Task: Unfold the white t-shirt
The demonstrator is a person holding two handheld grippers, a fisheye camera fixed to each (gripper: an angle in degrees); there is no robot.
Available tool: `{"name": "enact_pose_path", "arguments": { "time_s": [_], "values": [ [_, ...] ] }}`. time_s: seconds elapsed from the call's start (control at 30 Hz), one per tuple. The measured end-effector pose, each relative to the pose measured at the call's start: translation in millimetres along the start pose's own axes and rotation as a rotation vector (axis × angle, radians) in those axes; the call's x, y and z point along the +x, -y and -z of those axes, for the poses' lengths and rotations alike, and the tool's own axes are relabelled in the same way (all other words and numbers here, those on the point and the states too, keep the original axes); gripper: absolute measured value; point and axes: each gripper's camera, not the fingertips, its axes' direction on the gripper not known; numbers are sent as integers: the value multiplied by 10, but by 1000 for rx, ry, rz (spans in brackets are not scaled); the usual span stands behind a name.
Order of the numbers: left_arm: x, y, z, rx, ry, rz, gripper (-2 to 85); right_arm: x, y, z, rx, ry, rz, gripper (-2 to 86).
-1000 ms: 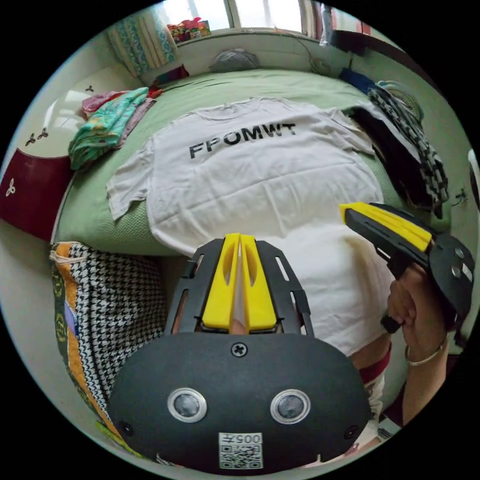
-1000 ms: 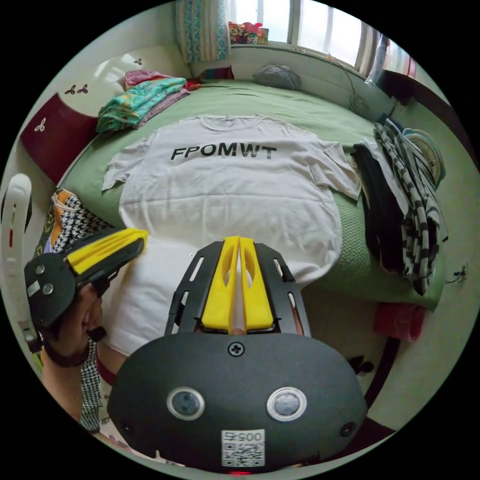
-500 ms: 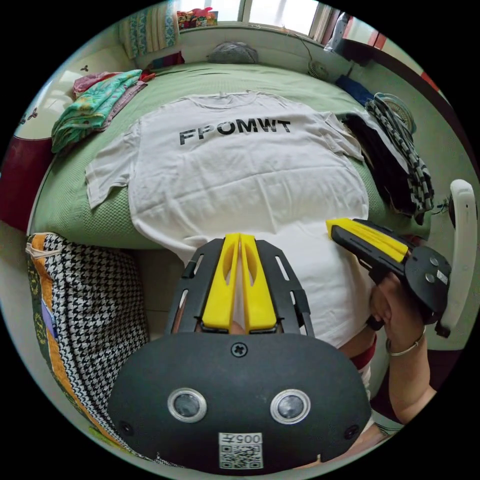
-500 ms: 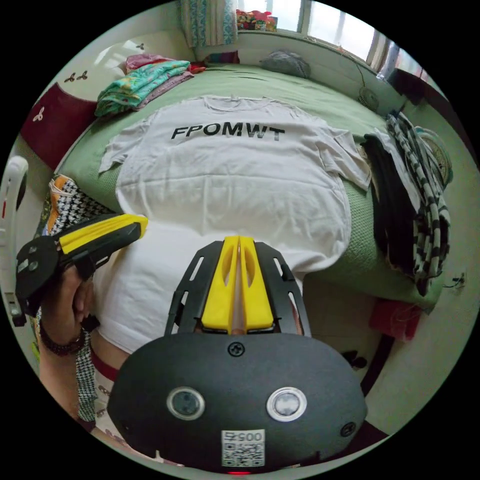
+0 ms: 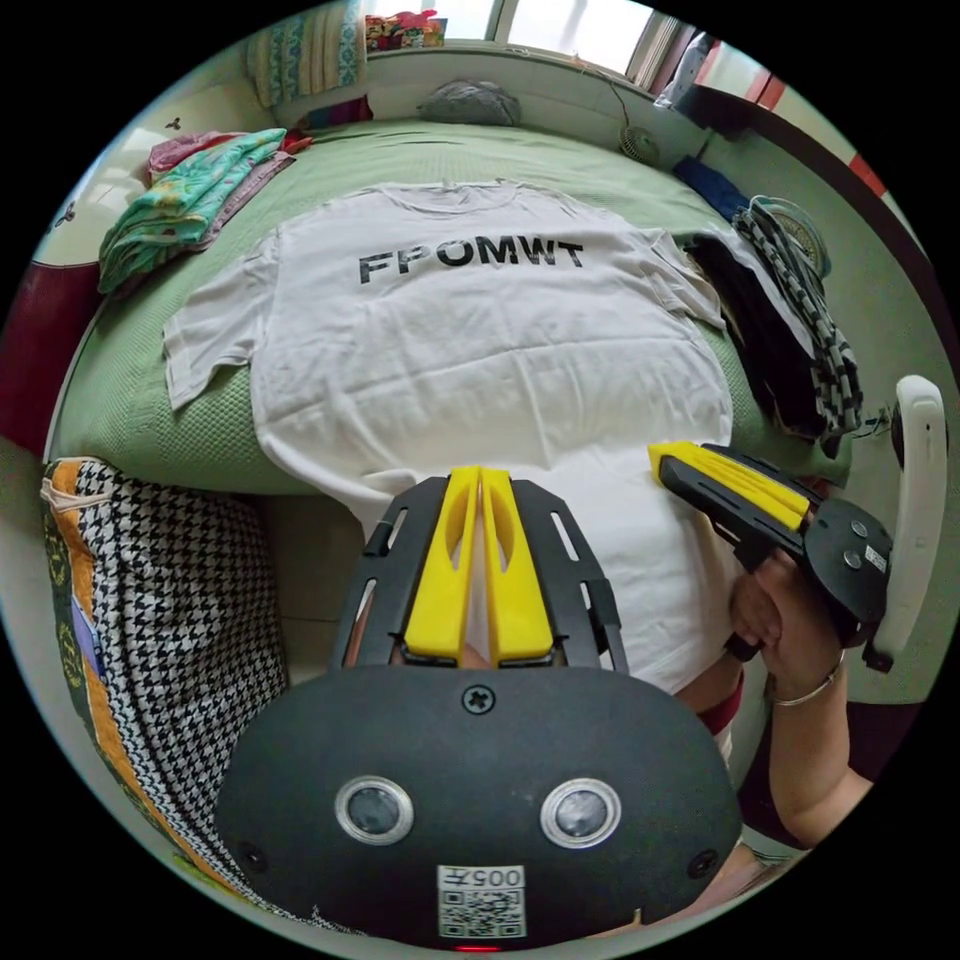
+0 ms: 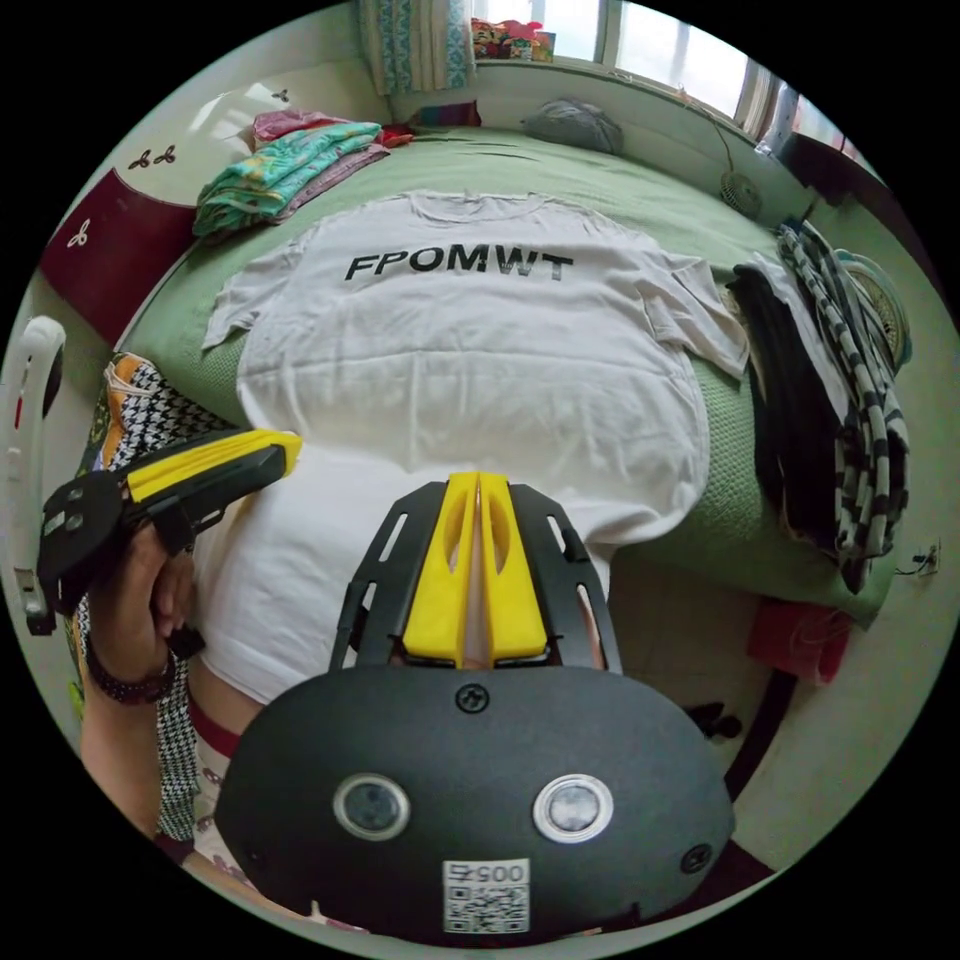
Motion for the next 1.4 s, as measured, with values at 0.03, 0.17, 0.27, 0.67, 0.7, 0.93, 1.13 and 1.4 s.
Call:
{"name": "enact_pose_path", "arguments": {
  "time_s": [0.03,0.17,0.27,0.67,0.7,0.93,1.13,1.4],
  "values": [
    [8,1,-12,-3,-3,2,-6,-1,-2,-7,-1,1,0,-9],
    [42,-3,-41,-5,-2,0,-6,-22,-8,-31,-4,-10,5,-10],
    [59,-8,-62,-4,-4,0,-6,-27,-15,-42,-3,-10,3,-10],
    [92,-13,-144,-10,5,9,-2,-22,-31,-74,-1,7,-3,-10],
    [95,-12,-151,-10,5,8,-2,-22,-31,-75,-1,7,-3,-10],
    [63,-9,-196,-9,-18,17,-2,-8,-39,-84,1,16,-8,-10],
    [64,1,-231,-11,-8,13,-2,-3,-38,-91,0,19,-8,-10],
    [20,14,-277,-12,-26,18,-3,-2,-44,-93,2,15,-8,-9]
  ]
}}
